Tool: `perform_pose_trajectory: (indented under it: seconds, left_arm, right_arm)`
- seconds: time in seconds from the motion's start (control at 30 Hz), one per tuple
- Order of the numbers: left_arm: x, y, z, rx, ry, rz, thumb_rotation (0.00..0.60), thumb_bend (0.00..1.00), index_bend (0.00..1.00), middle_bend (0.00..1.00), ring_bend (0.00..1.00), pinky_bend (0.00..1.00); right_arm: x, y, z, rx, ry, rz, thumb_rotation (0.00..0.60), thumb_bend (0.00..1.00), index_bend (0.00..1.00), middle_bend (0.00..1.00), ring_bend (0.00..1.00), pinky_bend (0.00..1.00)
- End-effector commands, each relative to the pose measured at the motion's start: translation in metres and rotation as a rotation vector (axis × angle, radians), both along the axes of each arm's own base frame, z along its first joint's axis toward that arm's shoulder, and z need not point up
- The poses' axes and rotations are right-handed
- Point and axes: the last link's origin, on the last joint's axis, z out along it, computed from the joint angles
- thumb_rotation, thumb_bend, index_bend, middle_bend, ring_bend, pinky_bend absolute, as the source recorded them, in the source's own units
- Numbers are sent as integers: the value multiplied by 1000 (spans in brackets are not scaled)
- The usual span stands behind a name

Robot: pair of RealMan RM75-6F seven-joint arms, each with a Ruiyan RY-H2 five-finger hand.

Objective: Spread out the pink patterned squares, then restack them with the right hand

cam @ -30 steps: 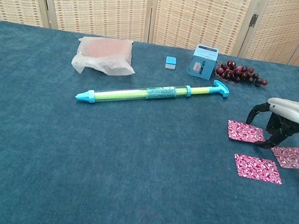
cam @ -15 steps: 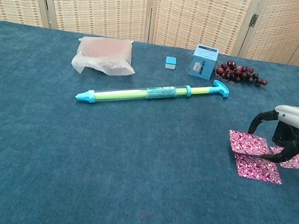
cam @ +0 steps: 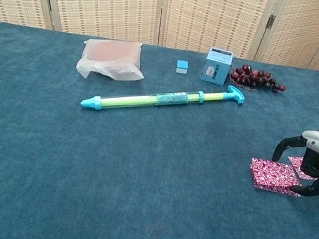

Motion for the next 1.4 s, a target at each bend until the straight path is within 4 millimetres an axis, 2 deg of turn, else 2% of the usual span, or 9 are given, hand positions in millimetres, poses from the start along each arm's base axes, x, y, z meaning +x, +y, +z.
perform_pose_trajectory:
  seconds: [0.03, 0.7, 1.1, 1.4]
  left_arm:
    - [0, 0, 0, 1, 0, 0, 600, 256, 223, 46, 42, 107]
    - [-2, -1, 0, 2, 1, 6, 600, 256, 223, 46, 42, 107]
    - [-2, -1, 0, 2, 1, 6, 600, 256, 223, 46, 42, 107]
    - [-2, -1, 0, 2, -1, 4, 600, 256, 223, 46, 42, 107]
  right_arm:
    - [0, 0, -1, 0, 2, 2, 600, 322, 334, 995, 1000, 1000]
    - [0, 0, -4, 4, 2, 5, 600, 321, 334, 996, 1000, 1000]
    - [-2, 2, -3, 5, 2, 3, 600, 288, 197, 995, 1000, 1000]
    - [-8, -5, 18, -68, 4, -9, 600, 285, 195, 995, 1000, 1000]
